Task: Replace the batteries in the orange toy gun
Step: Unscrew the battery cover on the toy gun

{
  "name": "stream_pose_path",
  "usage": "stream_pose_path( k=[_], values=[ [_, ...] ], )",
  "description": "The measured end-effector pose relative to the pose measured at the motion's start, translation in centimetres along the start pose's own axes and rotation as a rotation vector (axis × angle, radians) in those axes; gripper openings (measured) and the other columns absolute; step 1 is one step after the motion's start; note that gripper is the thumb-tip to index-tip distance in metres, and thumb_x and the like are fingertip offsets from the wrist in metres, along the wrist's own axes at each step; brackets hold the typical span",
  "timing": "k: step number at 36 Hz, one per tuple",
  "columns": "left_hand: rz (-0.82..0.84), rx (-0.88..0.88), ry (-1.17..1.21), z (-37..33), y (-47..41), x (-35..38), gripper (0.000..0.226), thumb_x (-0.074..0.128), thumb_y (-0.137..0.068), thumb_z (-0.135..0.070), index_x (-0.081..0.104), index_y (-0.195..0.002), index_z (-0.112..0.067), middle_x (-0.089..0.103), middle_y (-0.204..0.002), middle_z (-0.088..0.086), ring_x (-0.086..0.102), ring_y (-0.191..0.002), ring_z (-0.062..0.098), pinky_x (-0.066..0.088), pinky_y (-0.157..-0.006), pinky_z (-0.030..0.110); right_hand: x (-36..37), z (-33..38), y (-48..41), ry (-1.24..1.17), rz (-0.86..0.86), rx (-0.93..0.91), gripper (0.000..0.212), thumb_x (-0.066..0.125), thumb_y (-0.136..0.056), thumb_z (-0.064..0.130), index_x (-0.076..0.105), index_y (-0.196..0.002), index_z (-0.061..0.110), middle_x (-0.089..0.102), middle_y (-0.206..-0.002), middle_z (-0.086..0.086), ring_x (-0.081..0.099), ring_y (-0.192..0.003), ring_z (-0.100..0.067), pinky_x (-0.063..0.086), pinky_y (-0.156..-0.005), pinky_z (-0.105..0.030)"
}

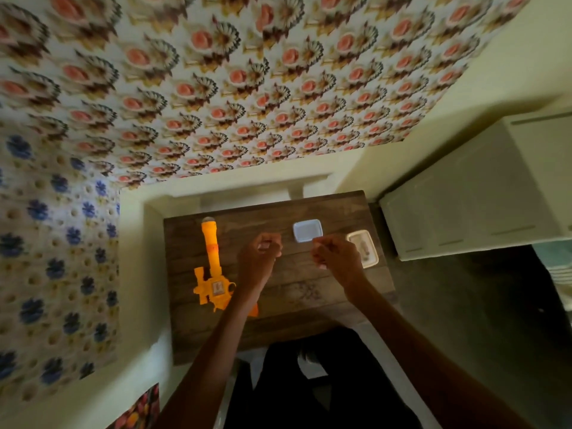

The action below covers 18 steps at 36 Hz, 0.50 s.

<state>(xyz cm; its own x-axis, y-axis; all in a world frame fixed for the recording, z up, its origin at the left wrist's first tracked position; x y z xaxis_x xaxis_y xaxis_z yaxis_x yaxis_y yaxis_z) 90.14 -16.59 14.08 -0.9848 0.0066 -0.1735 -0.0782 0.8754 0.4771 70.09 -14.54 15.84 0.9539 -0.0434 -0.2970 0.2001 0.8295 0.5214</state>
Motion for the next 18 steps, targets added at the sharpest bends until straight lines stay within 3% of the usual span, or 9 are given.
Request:
stream_pose_path(
  k=[8, 18],
  values=[
    [-0.074, 0.014, -0.038, 2.2, -1.3, -0.7, 0.009, 0.064, -0.091, -0.019, 0.066, -0.089, -0.028, 0.073, -0.087, -0.003, 0.071, -0.082, 0.014, 0.058, -0.076, 0.033, 2.1, -1.7, -3.3, -0.002, 0.084, -0.02, 0.007, 0.065, -0.09, 0.024, 0.07, -0.093, 0.021, 0.072, -0.079, -0.003, 0.07, -0.077, -0.018, 0.059, -0.074, -0.032],
    [-0.154, 0.012, -0.065, 7.4, -4.8, 0.1, 0.014, 0.065, -0.091, -0.02, 0.066, -0.087, -0.033, 0.073, -0.086, -0.007, 0.071, -0.08, 0.012, 0.059, -0.08, 0.039, 5.4, -5.3, -8.8, -0.043, 0.161, -0.035, 0.01, 0.061, -0.093, 0.014, 0.064, -0.086, 0.022, 0.068, -0.083, -0.002, 0.067, -0.078, -0.012, 0.058, -0.07, -0.024]
  ],
)
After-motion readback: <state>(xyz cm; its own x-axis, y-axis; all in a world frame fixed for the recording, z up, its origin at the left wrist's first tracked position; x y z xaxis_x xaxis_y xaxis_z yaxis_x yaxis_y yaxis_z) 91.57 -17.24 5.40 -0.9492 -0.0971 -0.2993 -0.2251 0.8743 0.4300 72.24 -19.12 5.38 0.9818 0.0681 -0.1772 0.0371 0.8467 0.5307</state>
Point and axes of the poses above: each hand's wrist, its own y-axis away from the middle knuckle, its own x-axis out of the palm, z = x × y, the point moved 9 cm from there along -y, towards the middle knuckle
